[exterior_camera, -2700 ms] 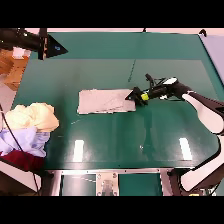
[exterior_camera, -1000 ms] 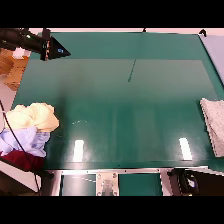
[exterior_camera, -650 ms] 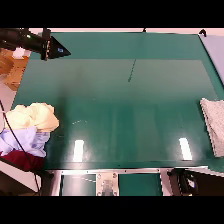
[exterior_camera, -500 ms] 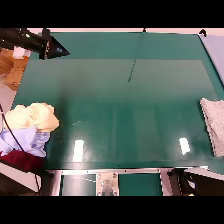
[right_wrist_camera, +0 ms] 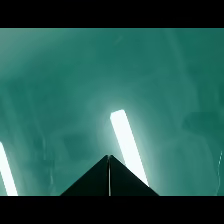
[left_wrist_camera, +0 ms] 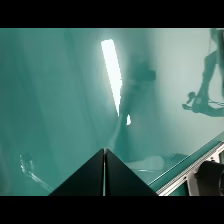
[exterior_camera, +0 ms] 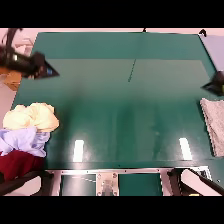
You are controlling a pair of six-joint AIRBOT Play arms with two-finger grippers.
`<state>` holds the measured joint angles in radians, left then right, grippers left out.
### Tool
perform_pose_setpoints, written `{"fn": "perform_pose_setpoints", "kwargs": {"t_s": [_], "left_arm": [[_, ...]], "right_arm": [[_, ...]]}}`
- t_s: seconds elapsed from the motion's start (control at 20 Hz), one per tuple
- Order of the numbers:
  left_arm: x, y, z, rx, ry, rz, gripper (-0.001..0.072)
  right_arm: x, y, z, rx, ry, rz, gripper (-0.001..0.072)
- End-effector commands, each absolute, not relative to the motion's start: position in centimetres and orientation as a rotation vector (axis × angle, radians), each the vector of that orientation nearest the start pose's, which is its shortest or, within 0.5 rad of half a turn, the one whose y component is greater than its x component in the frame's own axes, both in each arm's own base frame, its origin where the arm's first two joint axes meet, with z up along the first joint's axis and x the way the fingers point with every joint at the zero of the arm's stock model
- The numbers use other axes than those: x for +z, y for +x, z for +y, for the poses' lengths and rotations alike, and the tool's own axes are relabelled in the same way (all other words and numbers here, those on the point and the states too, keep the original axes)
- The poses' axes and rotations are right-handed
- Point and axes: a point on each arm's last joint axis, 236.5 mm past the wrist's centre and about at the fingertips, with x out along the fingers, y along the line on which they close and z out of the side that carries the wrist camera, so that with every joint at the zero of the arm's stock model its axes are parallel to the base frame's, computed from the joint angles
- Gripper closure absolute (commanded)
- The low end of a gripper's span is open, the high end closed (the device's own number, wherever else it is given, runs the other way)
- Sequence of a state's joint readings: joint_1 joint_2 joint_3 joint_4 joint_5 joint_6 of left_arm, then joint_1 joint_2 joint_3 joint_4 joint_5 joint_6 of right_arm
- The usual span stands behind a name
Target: Fold the shirts.
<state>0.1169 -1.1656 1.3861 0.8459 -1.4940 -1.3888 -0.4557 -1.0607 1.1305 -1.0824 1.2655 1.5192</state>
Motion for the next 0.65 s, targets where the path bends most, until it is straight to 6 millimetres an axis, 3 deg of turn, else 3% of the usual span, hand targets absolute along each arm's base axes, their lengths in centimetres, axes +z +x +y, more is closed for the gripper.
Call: {"fn": "perform_pose_setpoints", "kwargs": {"t_s": [0.0,0.15,0.3,0.6], "left_arm": [[11.9,29.8,-11.2,-0.502,-0.43,1.104,0.0687],[9.4,27.2,-11.5,-0.51,-0.431,1.149,0.0686],[9.5,27.3,-11.5,-0.508,-0.434,1.143,0.0685],[9.6,27.6,-11.5,-0.503,-0.436,1.133,0.0685]], "right_arm": [[5.0,30.9,5.5,0.153,0.518,1.139,0.0701],[2.9,28.6,9.4,0.234,0.477,1.178,0.07],[2.6,26.3,11.8,0.317,0.425,1.261,0.0697],[2.5,25.9,12.4,0.339,0.409,1.272,0.0697]]}}
